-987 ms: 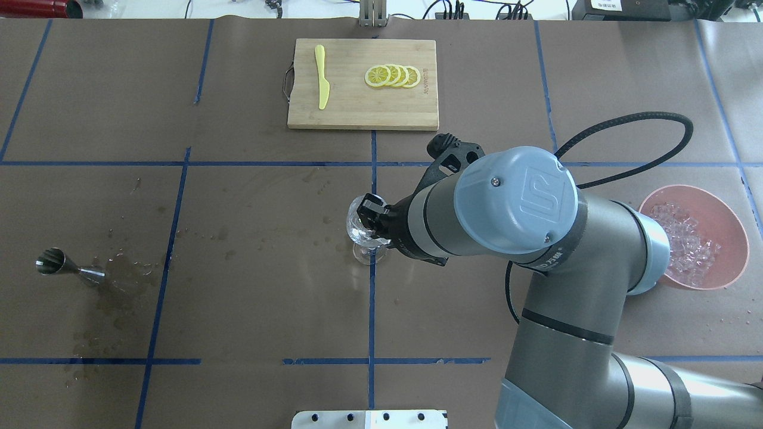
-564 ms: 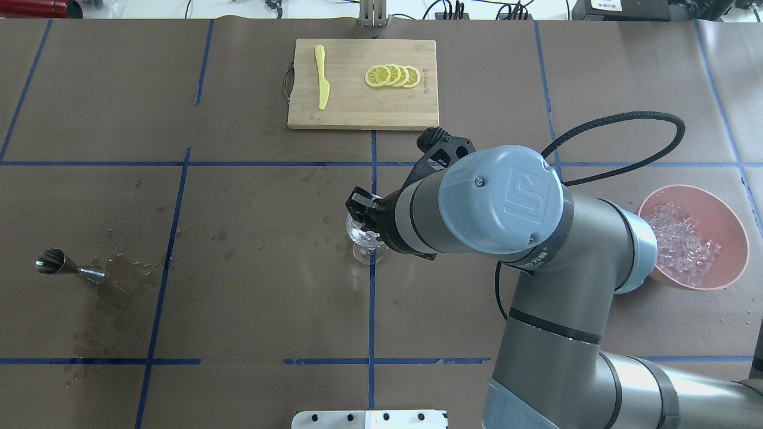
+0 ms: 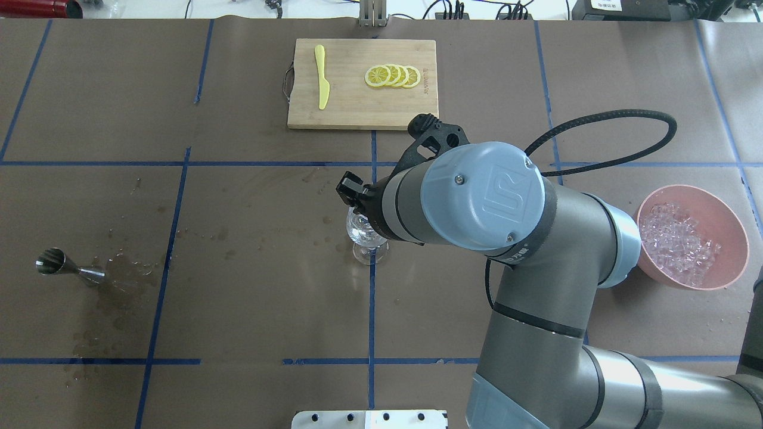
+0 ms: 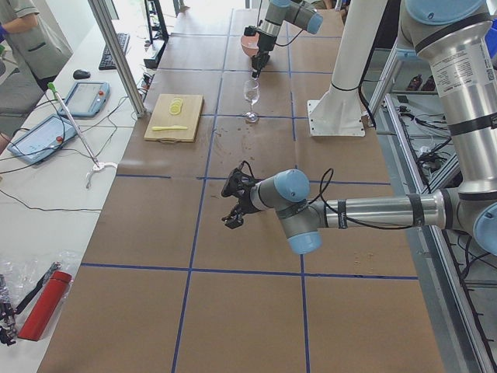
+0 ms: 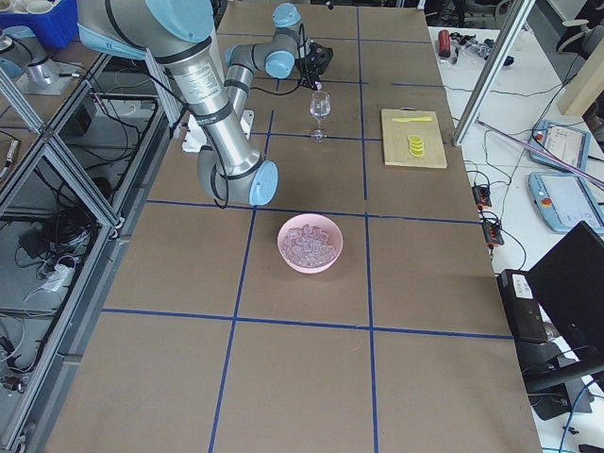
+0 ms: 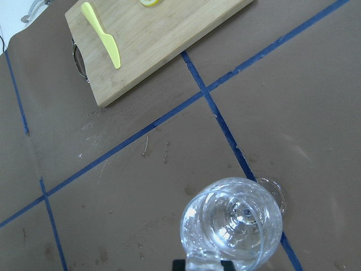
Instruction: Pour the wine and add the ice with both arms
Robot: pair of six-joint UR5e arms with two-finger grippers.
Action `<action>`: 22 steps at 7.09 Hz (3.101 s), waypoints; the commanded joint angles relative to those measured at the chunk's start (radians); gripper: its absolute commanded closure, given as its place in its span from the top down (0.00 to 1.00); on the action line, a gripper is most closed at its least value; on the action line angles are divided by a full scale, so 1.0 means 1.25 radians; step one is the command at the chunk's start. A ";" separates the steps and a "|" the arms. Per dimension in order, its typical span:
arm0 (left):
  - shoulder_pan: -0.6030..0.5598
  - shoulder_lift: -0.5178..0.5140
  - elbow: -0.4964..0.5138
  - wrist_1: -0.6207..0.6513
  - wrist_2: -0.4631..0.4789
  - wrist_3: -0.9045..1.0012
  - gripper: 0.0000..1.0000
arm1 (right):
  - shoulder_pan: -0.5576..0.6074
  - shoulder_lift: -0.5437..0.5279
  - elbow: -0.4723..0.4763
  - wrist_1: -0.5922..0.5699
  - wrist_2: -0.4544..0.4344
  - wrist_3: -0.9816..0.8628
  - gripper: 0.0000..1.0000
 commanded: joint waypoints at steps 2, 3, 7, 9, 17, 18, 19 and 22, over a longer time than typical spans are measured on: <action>0.000 0.012 0.000 -0.016 0.000 0.000 1.00 | 0.000 0.009 -0.018 -0.002 -0.004 0.001 0.99; 0.000 0.012 0.000 -0.016 0.000 0.000 1.00 | 0.001 0.007 -0.013 -0.004 -0.003 -0.002 0.99; 0.001 0.011 0.020 -0.006 0.029 0.015 1.00 | 0.198 -0.246 0.136 -0.008 0.212 -0.171 1.00; 0.007 0.000 0.044 0.050 0.025 0.151 1.00 | 0.341 -0.361 0.134 -0.008 0.315 -0.415 1.00; -0.082 -0.101 0.033 0.453 -0.206 0.407 1.00 | 0.844 -0.454 -0.243 -0.012 0.566 -1.313 1.00; -0.085 -0.101 0.034 0.499 -0.208 0.416 1.00 | 0.883 -0.454 -0.290 -0.012 0.604 -1.373 1.00; -0.099 -0.103 0.019 0.567 -0.273 0.416 1.00 | 0.894 -0.457 -0.318 -0.011 0.612 -1.414 1.00; -0.119 -0.106 -0.032 0.642 -0.283 0.439 1.00 | 0.892 -0.443 -0.334 -0.010 0.601 -1.420 1.00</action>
